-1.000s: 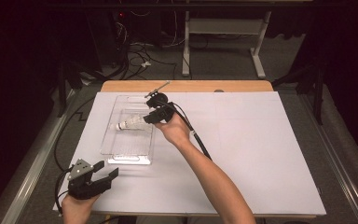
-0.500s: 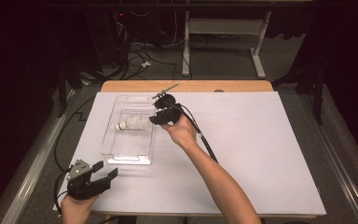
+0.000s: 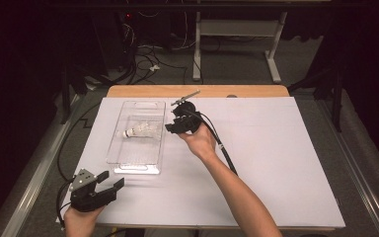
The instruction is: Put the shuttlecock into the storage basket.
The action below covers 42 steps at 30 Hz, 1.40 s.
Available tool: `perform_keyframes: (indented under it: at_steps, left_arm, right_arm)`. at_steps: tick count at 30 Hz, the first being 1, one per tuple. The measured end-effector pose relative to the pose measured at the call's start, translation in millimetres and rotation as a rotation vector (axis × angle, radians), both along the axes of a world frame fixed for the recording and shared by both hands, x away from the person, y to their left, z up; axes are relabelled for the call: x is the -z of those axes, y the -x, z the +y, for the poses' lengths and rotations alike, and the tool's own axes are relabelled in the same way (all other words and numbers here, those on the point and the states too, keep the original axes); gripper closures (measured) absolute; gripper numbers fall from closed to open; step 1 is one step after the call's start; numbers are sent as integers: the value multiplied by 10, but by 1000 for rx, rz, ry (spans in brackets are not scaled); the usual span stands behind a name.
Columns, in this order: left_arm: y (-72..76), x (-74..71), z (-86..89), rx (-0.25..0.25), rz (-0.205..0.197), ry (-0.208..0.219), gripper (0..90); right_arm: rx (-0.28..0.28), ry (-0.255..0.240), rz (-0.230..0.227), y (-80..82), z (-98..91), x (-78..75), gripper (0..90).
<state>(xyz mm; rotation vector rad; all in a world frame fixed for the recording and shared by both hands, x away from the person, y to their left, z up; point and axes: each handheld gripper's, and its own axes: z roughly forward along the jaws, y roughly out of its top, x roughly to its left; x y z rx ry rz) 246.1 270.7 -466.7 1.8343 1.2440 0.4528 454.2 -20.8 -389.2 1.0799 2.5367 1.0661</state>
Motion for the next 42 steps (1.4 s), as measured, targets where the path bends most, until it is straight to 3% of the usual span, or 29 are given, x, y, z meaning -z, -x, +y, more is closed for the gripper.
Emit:
perform_keyframes:
  at_steps: [42]
  left_arm:
    - [-2, 6, -4, -1, 6, 8, 350]
  right_arm:
    - [68, -19, 2, 82, -533, 134, 567]
